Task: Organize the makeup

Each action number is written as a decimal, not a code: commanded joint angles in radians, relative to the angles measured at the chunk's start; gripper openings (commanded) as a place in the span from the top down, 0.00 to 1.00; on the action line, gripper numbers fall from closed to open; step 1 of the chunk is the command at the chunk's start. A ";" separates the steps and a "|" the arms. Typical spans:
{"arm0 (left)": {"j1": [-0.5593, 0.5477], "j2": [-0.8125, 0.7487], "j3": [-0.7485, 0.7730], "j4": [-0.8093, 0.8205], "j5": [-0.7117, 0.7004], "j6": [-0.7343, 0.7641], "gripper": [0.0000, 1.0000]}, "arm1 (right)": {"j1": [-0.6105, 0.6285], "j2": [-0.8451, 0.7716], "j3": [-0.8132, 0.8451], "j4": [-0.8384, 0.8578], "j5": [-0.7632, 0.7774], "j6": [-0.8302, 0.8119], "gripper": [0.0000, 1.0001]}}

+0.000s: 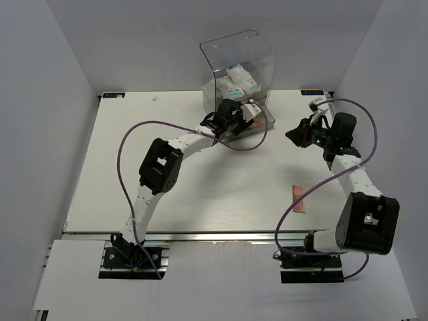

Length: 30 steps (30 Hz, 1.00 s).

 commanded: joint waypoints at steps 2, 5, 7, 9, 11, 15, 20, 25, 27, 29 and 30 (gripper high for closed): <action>-0.010 0.009 0.060 0.013 -0.104 0.033 0.46 | -0.004 -0.037 -0.004 -0.014 -0.039 -0.042 0.61; -0.011 0.017 0.083 0.028 -0.095 0.050 0.35 | -0.003 -0.037 -0.001 -0.060 -0.059 -0.095 0.35; -0.014 0.016 0.103 -0.004 -0.090 0.054 0.17 | -0.002 -0.035 0.010 -0.081 -0.114 -0.152 0.17; -0.017 0.009 0.116 -0.019 -0.075 0.051 0.07 | -0.003 -0.024 0.028 -0.204 -0.157 -0.268 0.11; -0.017 -0.007 0.122 -0.029 -0.070 0.028 0.02 | -0.003 -0.005 0.063 -0.284 -0.196 -0.347 0.11; -0.017 -0.052 0.132 -0.032 -0.088 -0.045 0.02 | 0.009 0.023 0.111 -0.508 -0.165 -0.570 0.11; -0.017 -0.157 0.107 -0.084 -0.142 -0.205 0.02 | 0.079 0.020 0.085 -0.633 0.112 -0.661 0.11; -0.011 -0.425 -0.198 -0.024 -0.264 -0.344 0.02 | 0.116 0.017 0.041 -0.758 0.289 -0.507 0.11; -0.007 -0.515 -0.304 -0.001 -0.306 -0.394 0.02 | 0.116 0.008 0.027 -0.788 0.313 -0.447 0.11; 0.006 -0.644 -0.444 0.011 -0.331 -0.447 0.02 | 0.116 -0.014 0.022 -0.800 0.388 -0.338 0.11; 0.009 -0.682 -0.484 0.011 -0.352 -0.466 0.02 | 0.140 -0.017 0.016 -0.803 0.414 -0.306 0.11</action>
